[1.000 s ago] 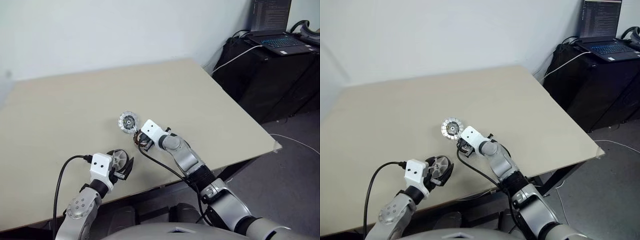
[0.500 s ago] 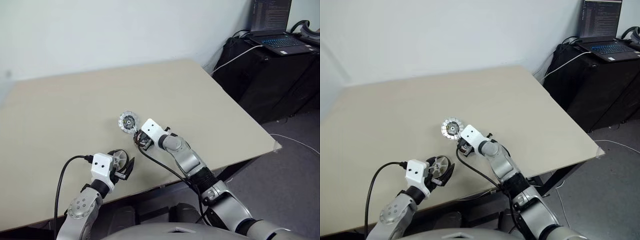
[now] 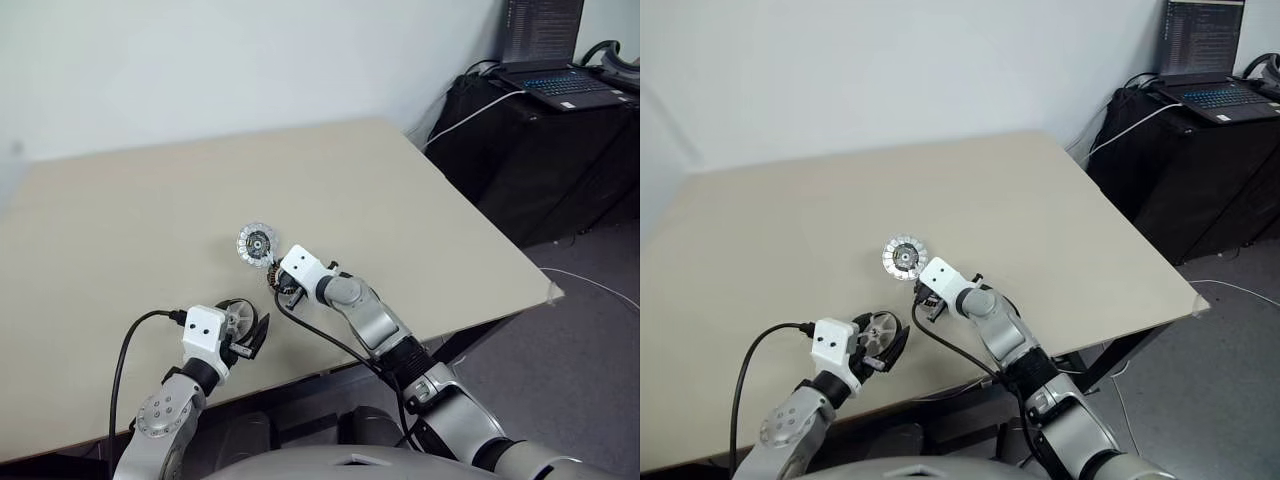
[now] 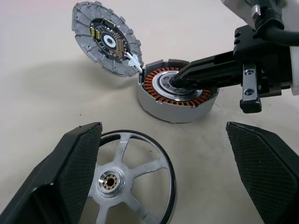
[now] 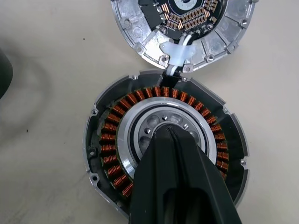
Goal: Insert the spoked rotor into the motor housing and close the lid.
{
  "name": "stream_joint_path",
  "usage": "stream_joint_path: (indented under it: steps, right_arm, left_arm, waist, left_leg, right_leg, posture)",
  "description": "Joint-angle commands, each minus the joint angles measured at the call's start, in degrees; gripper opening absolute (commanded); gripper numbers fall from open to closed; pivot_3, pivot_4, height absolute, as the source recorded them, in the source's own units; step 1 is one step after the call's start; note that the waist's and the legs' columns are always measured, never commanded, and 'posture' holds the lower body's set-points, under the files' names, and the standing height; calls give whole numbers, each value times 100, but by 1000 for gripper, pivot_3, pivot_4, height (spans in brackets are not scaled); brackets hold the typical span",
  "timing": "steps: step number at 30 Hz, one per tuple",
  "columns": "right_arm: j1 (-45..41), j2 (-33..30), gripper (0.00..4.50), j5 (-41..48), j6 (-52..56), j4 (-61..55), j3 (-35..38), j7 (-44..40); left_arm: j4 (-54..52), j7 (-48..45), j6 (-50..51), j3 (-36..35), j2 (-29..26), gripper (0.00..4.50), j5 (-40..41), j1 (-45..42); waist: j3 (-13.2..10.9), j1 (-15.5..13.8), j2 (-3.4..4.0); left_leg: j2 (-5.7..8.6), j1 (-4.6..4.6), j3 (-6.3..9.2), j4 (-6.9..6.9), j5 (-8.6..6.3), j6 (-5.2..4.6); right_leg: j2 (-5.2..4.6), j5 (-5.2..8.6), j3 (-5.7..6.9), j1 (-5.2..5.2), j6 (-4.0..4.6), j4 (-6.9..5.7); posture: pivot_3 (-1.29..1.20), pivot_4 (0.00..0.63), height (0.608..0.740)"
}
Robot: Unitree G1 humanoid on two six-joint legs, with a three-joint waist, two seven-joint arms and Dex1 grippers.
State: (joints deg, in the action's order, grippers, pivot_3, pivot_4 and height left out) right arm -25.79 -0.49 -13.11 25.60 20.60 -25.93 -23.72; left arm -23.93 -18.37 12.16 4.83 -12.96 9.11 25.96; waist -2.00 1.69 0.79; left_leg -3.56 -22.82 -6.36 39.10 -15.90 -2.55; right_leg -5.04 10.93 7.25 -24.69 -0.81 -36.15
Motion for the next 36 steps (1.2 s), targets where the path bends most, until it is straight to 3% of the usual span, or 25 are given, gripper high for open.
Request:
stream_joint_path:
  steps: [1, 13, 28, 33, 36]
  right_arm:
    - [-138, 41, 33, 44, -105, -136, 72, 2]
    - [-254, 64, 33, 43, -154, -70, 182, 111]
    - [-306, 70, 33, 66, -411, 923, 393, 310]
    - [-85, 15, 33, 168, -448, 279, 497, 246]
    - [434, -121, 33, 409, -487, -782, 610, 101]
  left_arm:
    - [-51, 37, -46, -32, 36, 4500, 29, -26]
    - [-17, 41, -39, -1, 41, 4500, 28, -48]
    - [-2, 27, -57, 17, 48, 4500, 27, -50]
    - [-16, 32, -95, -2, 53, 4500, 31, -35]
    - [-90, 6, -217, -49, 80, 4500, 102, 54]
  waist:
    - [0, 1, 0]
    - [0, 1, 0]
    - [8, 14, -3]
    - [7, -2, -1]
    - [5, -23, 2]
  left_leg:
    - [0, 0, 0, 0, 0, 0]
    - [0, 0, 0, -1, 0, 0]
    - [-1, 15, 0, -1, 0, 0]
    - [-2, 15, 0, -1, 0, 0]
    - [1, 2, 0, -4, -3, 0]
  right_leg:
    - [0, 0, 1, 0, 0, 0]
    - [0, 0, 0, 0, 0, 1]
    - [0, 0, 0, 10, -1, -1]
    - [-1, -1, 0, 9, -1, -3]
    - [-4, 0, 0, 1, 0, 4]
  posture:
    - [0, 0, 740]
    - [0, 0, 740]
    - [0, 0, 740]
    - [0, 0, 740]
    - [0, 0, 740]
